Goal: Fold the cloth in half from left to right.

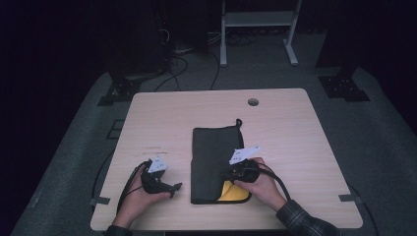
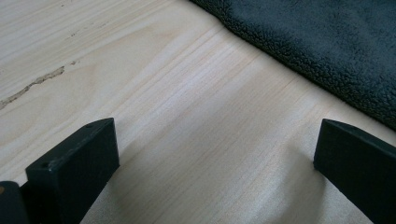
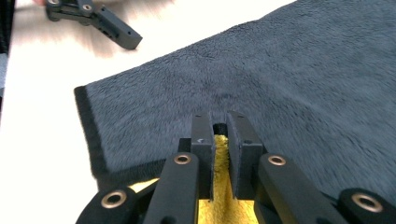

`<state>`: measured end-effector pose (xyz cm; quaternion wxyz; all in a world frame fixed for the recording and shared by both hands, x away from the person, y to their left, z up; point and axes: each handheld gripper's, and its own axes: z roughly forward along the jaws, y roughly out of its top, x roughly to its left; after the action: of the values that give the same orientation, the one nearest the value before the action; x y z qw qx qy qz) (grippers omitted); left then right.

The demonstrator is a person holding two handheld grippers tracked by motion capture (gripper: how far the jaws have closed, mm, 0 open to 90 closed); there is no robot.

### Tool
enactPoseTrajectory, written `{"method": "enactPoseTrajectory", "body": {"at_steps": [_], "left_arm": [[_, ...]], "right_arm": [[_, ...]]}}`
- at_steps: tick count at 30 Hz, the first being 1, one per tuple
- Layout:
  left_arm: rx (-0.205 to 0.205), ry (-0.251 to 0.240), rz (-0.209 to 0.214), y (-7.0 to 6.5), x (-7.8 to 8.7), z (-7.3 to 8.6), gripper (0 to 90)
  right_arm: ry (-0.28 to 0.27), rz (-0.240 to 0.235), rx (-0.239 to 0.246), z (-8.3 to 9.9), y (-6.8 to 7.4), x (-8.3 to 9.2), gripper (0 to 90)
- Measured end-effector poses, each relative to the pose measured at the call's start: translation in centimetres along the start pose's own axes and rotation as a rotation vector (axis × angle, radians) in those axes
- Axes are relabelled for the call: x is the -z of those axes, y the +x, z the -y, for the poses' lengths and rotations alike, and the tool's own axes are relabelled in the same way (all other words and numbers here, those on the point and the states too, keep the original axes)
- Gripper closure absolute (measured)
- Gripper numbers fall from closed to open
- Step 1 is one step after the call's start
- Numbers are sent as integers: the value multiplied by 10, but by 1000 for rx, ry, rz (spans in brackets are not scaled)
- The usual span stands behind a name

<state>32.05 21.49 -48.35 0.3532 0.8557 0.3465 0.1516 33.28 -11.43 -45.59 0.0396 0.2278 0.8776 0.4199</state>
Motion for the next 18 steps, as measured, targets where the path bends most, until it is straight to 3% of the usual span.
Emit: {"method": "enactPoseTrajectory", "body": {"at_steps": [10,18], "left_arm": [[-3,0,0,0,0,0,0],[0,-3,0,0,0,0,0]], "right_arm": [[-9,-4,-15,19,5,33,813],[38,20,-19,43,7,47,790]]}}
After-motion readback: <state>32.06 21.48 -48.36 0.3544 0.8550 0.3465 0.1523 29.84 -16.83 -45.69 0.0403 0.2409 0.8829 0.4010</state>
